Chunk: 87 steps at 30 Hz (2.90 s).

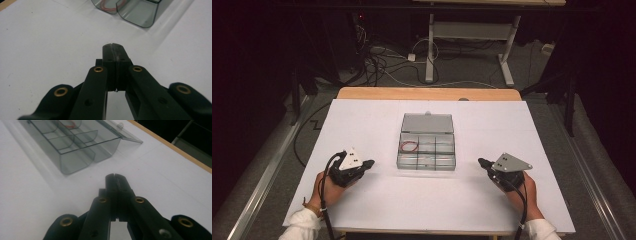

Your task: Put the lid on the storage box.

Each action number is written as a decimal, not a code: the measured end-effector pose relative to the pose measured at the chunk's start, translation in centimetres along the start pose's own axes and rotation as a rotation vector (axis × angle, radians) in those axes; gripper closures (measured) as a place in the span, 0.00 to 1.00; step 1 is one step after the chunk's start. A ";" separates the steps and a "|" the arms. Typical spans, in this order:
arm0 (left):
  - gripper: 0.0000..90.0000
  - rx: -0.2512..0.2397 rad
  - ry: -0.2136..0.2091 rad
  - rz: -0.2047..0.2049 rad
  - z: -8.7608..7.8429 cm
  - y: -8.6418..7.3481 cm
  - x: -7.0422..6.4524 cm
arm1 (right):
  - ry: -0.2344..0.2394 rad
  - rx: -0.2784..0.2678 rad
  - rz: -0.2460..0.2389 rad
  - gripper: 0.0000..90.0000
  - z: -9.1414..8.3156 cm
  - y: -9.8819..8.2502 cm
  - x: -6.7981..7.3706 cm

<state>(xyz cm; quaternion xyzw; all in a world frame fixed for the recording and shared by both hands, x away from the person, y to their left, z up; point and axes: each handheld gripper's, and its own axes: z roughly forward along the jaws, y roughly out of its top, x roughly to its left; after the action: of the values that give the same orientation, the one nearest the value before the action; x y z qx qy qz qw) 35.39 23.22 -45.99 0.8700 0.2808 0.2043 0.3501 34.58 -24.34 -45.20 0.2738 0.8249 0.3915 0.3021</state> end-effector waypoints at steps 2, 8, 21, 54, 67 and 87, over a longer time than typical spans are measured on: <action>0.97 0.001 0.004 0.001 0.2 0.3 0.4 | -0.015 0.010 0.000 1.00 0.4 0.0 -0.5; 0.96 0.032 -0.001 0.002 1.0 1.4 1.9 | -0.014 0.042 0.016 1.00 2.1 0.5 -2.3; 0.96 0.090 -0.028 -0.026 4.2 3.6 3.8 | -0.002 0.149 -0.011 1.00 6.5 3.3 -4.2; 0.97 0.120 -0.084 -0.196 13.7 9.2 7.4 | 0.037 0.282 0.047 1.00 16.9 6.5 -6.1; 0.97 0.096 -0.081 -0.270 14.1 9.4 7.2 | 0.024 0.257 0.114 1.00 17.6 6.8 -5.7; 0.97 0.028 0.011 -0.218 13.6 10.6 6.7 | -0.005 0.134 0.167 1.00 16.0 8.1 -5.9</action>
<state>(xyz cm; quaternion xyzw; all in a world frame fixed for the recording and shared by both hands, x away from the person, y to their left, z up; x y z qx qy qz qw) 51.68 14.43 -46.35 0.8379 0.3785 0.1657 0.3566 51.68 -16.33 -45.11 0.3620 0.8227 0.3588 0.2517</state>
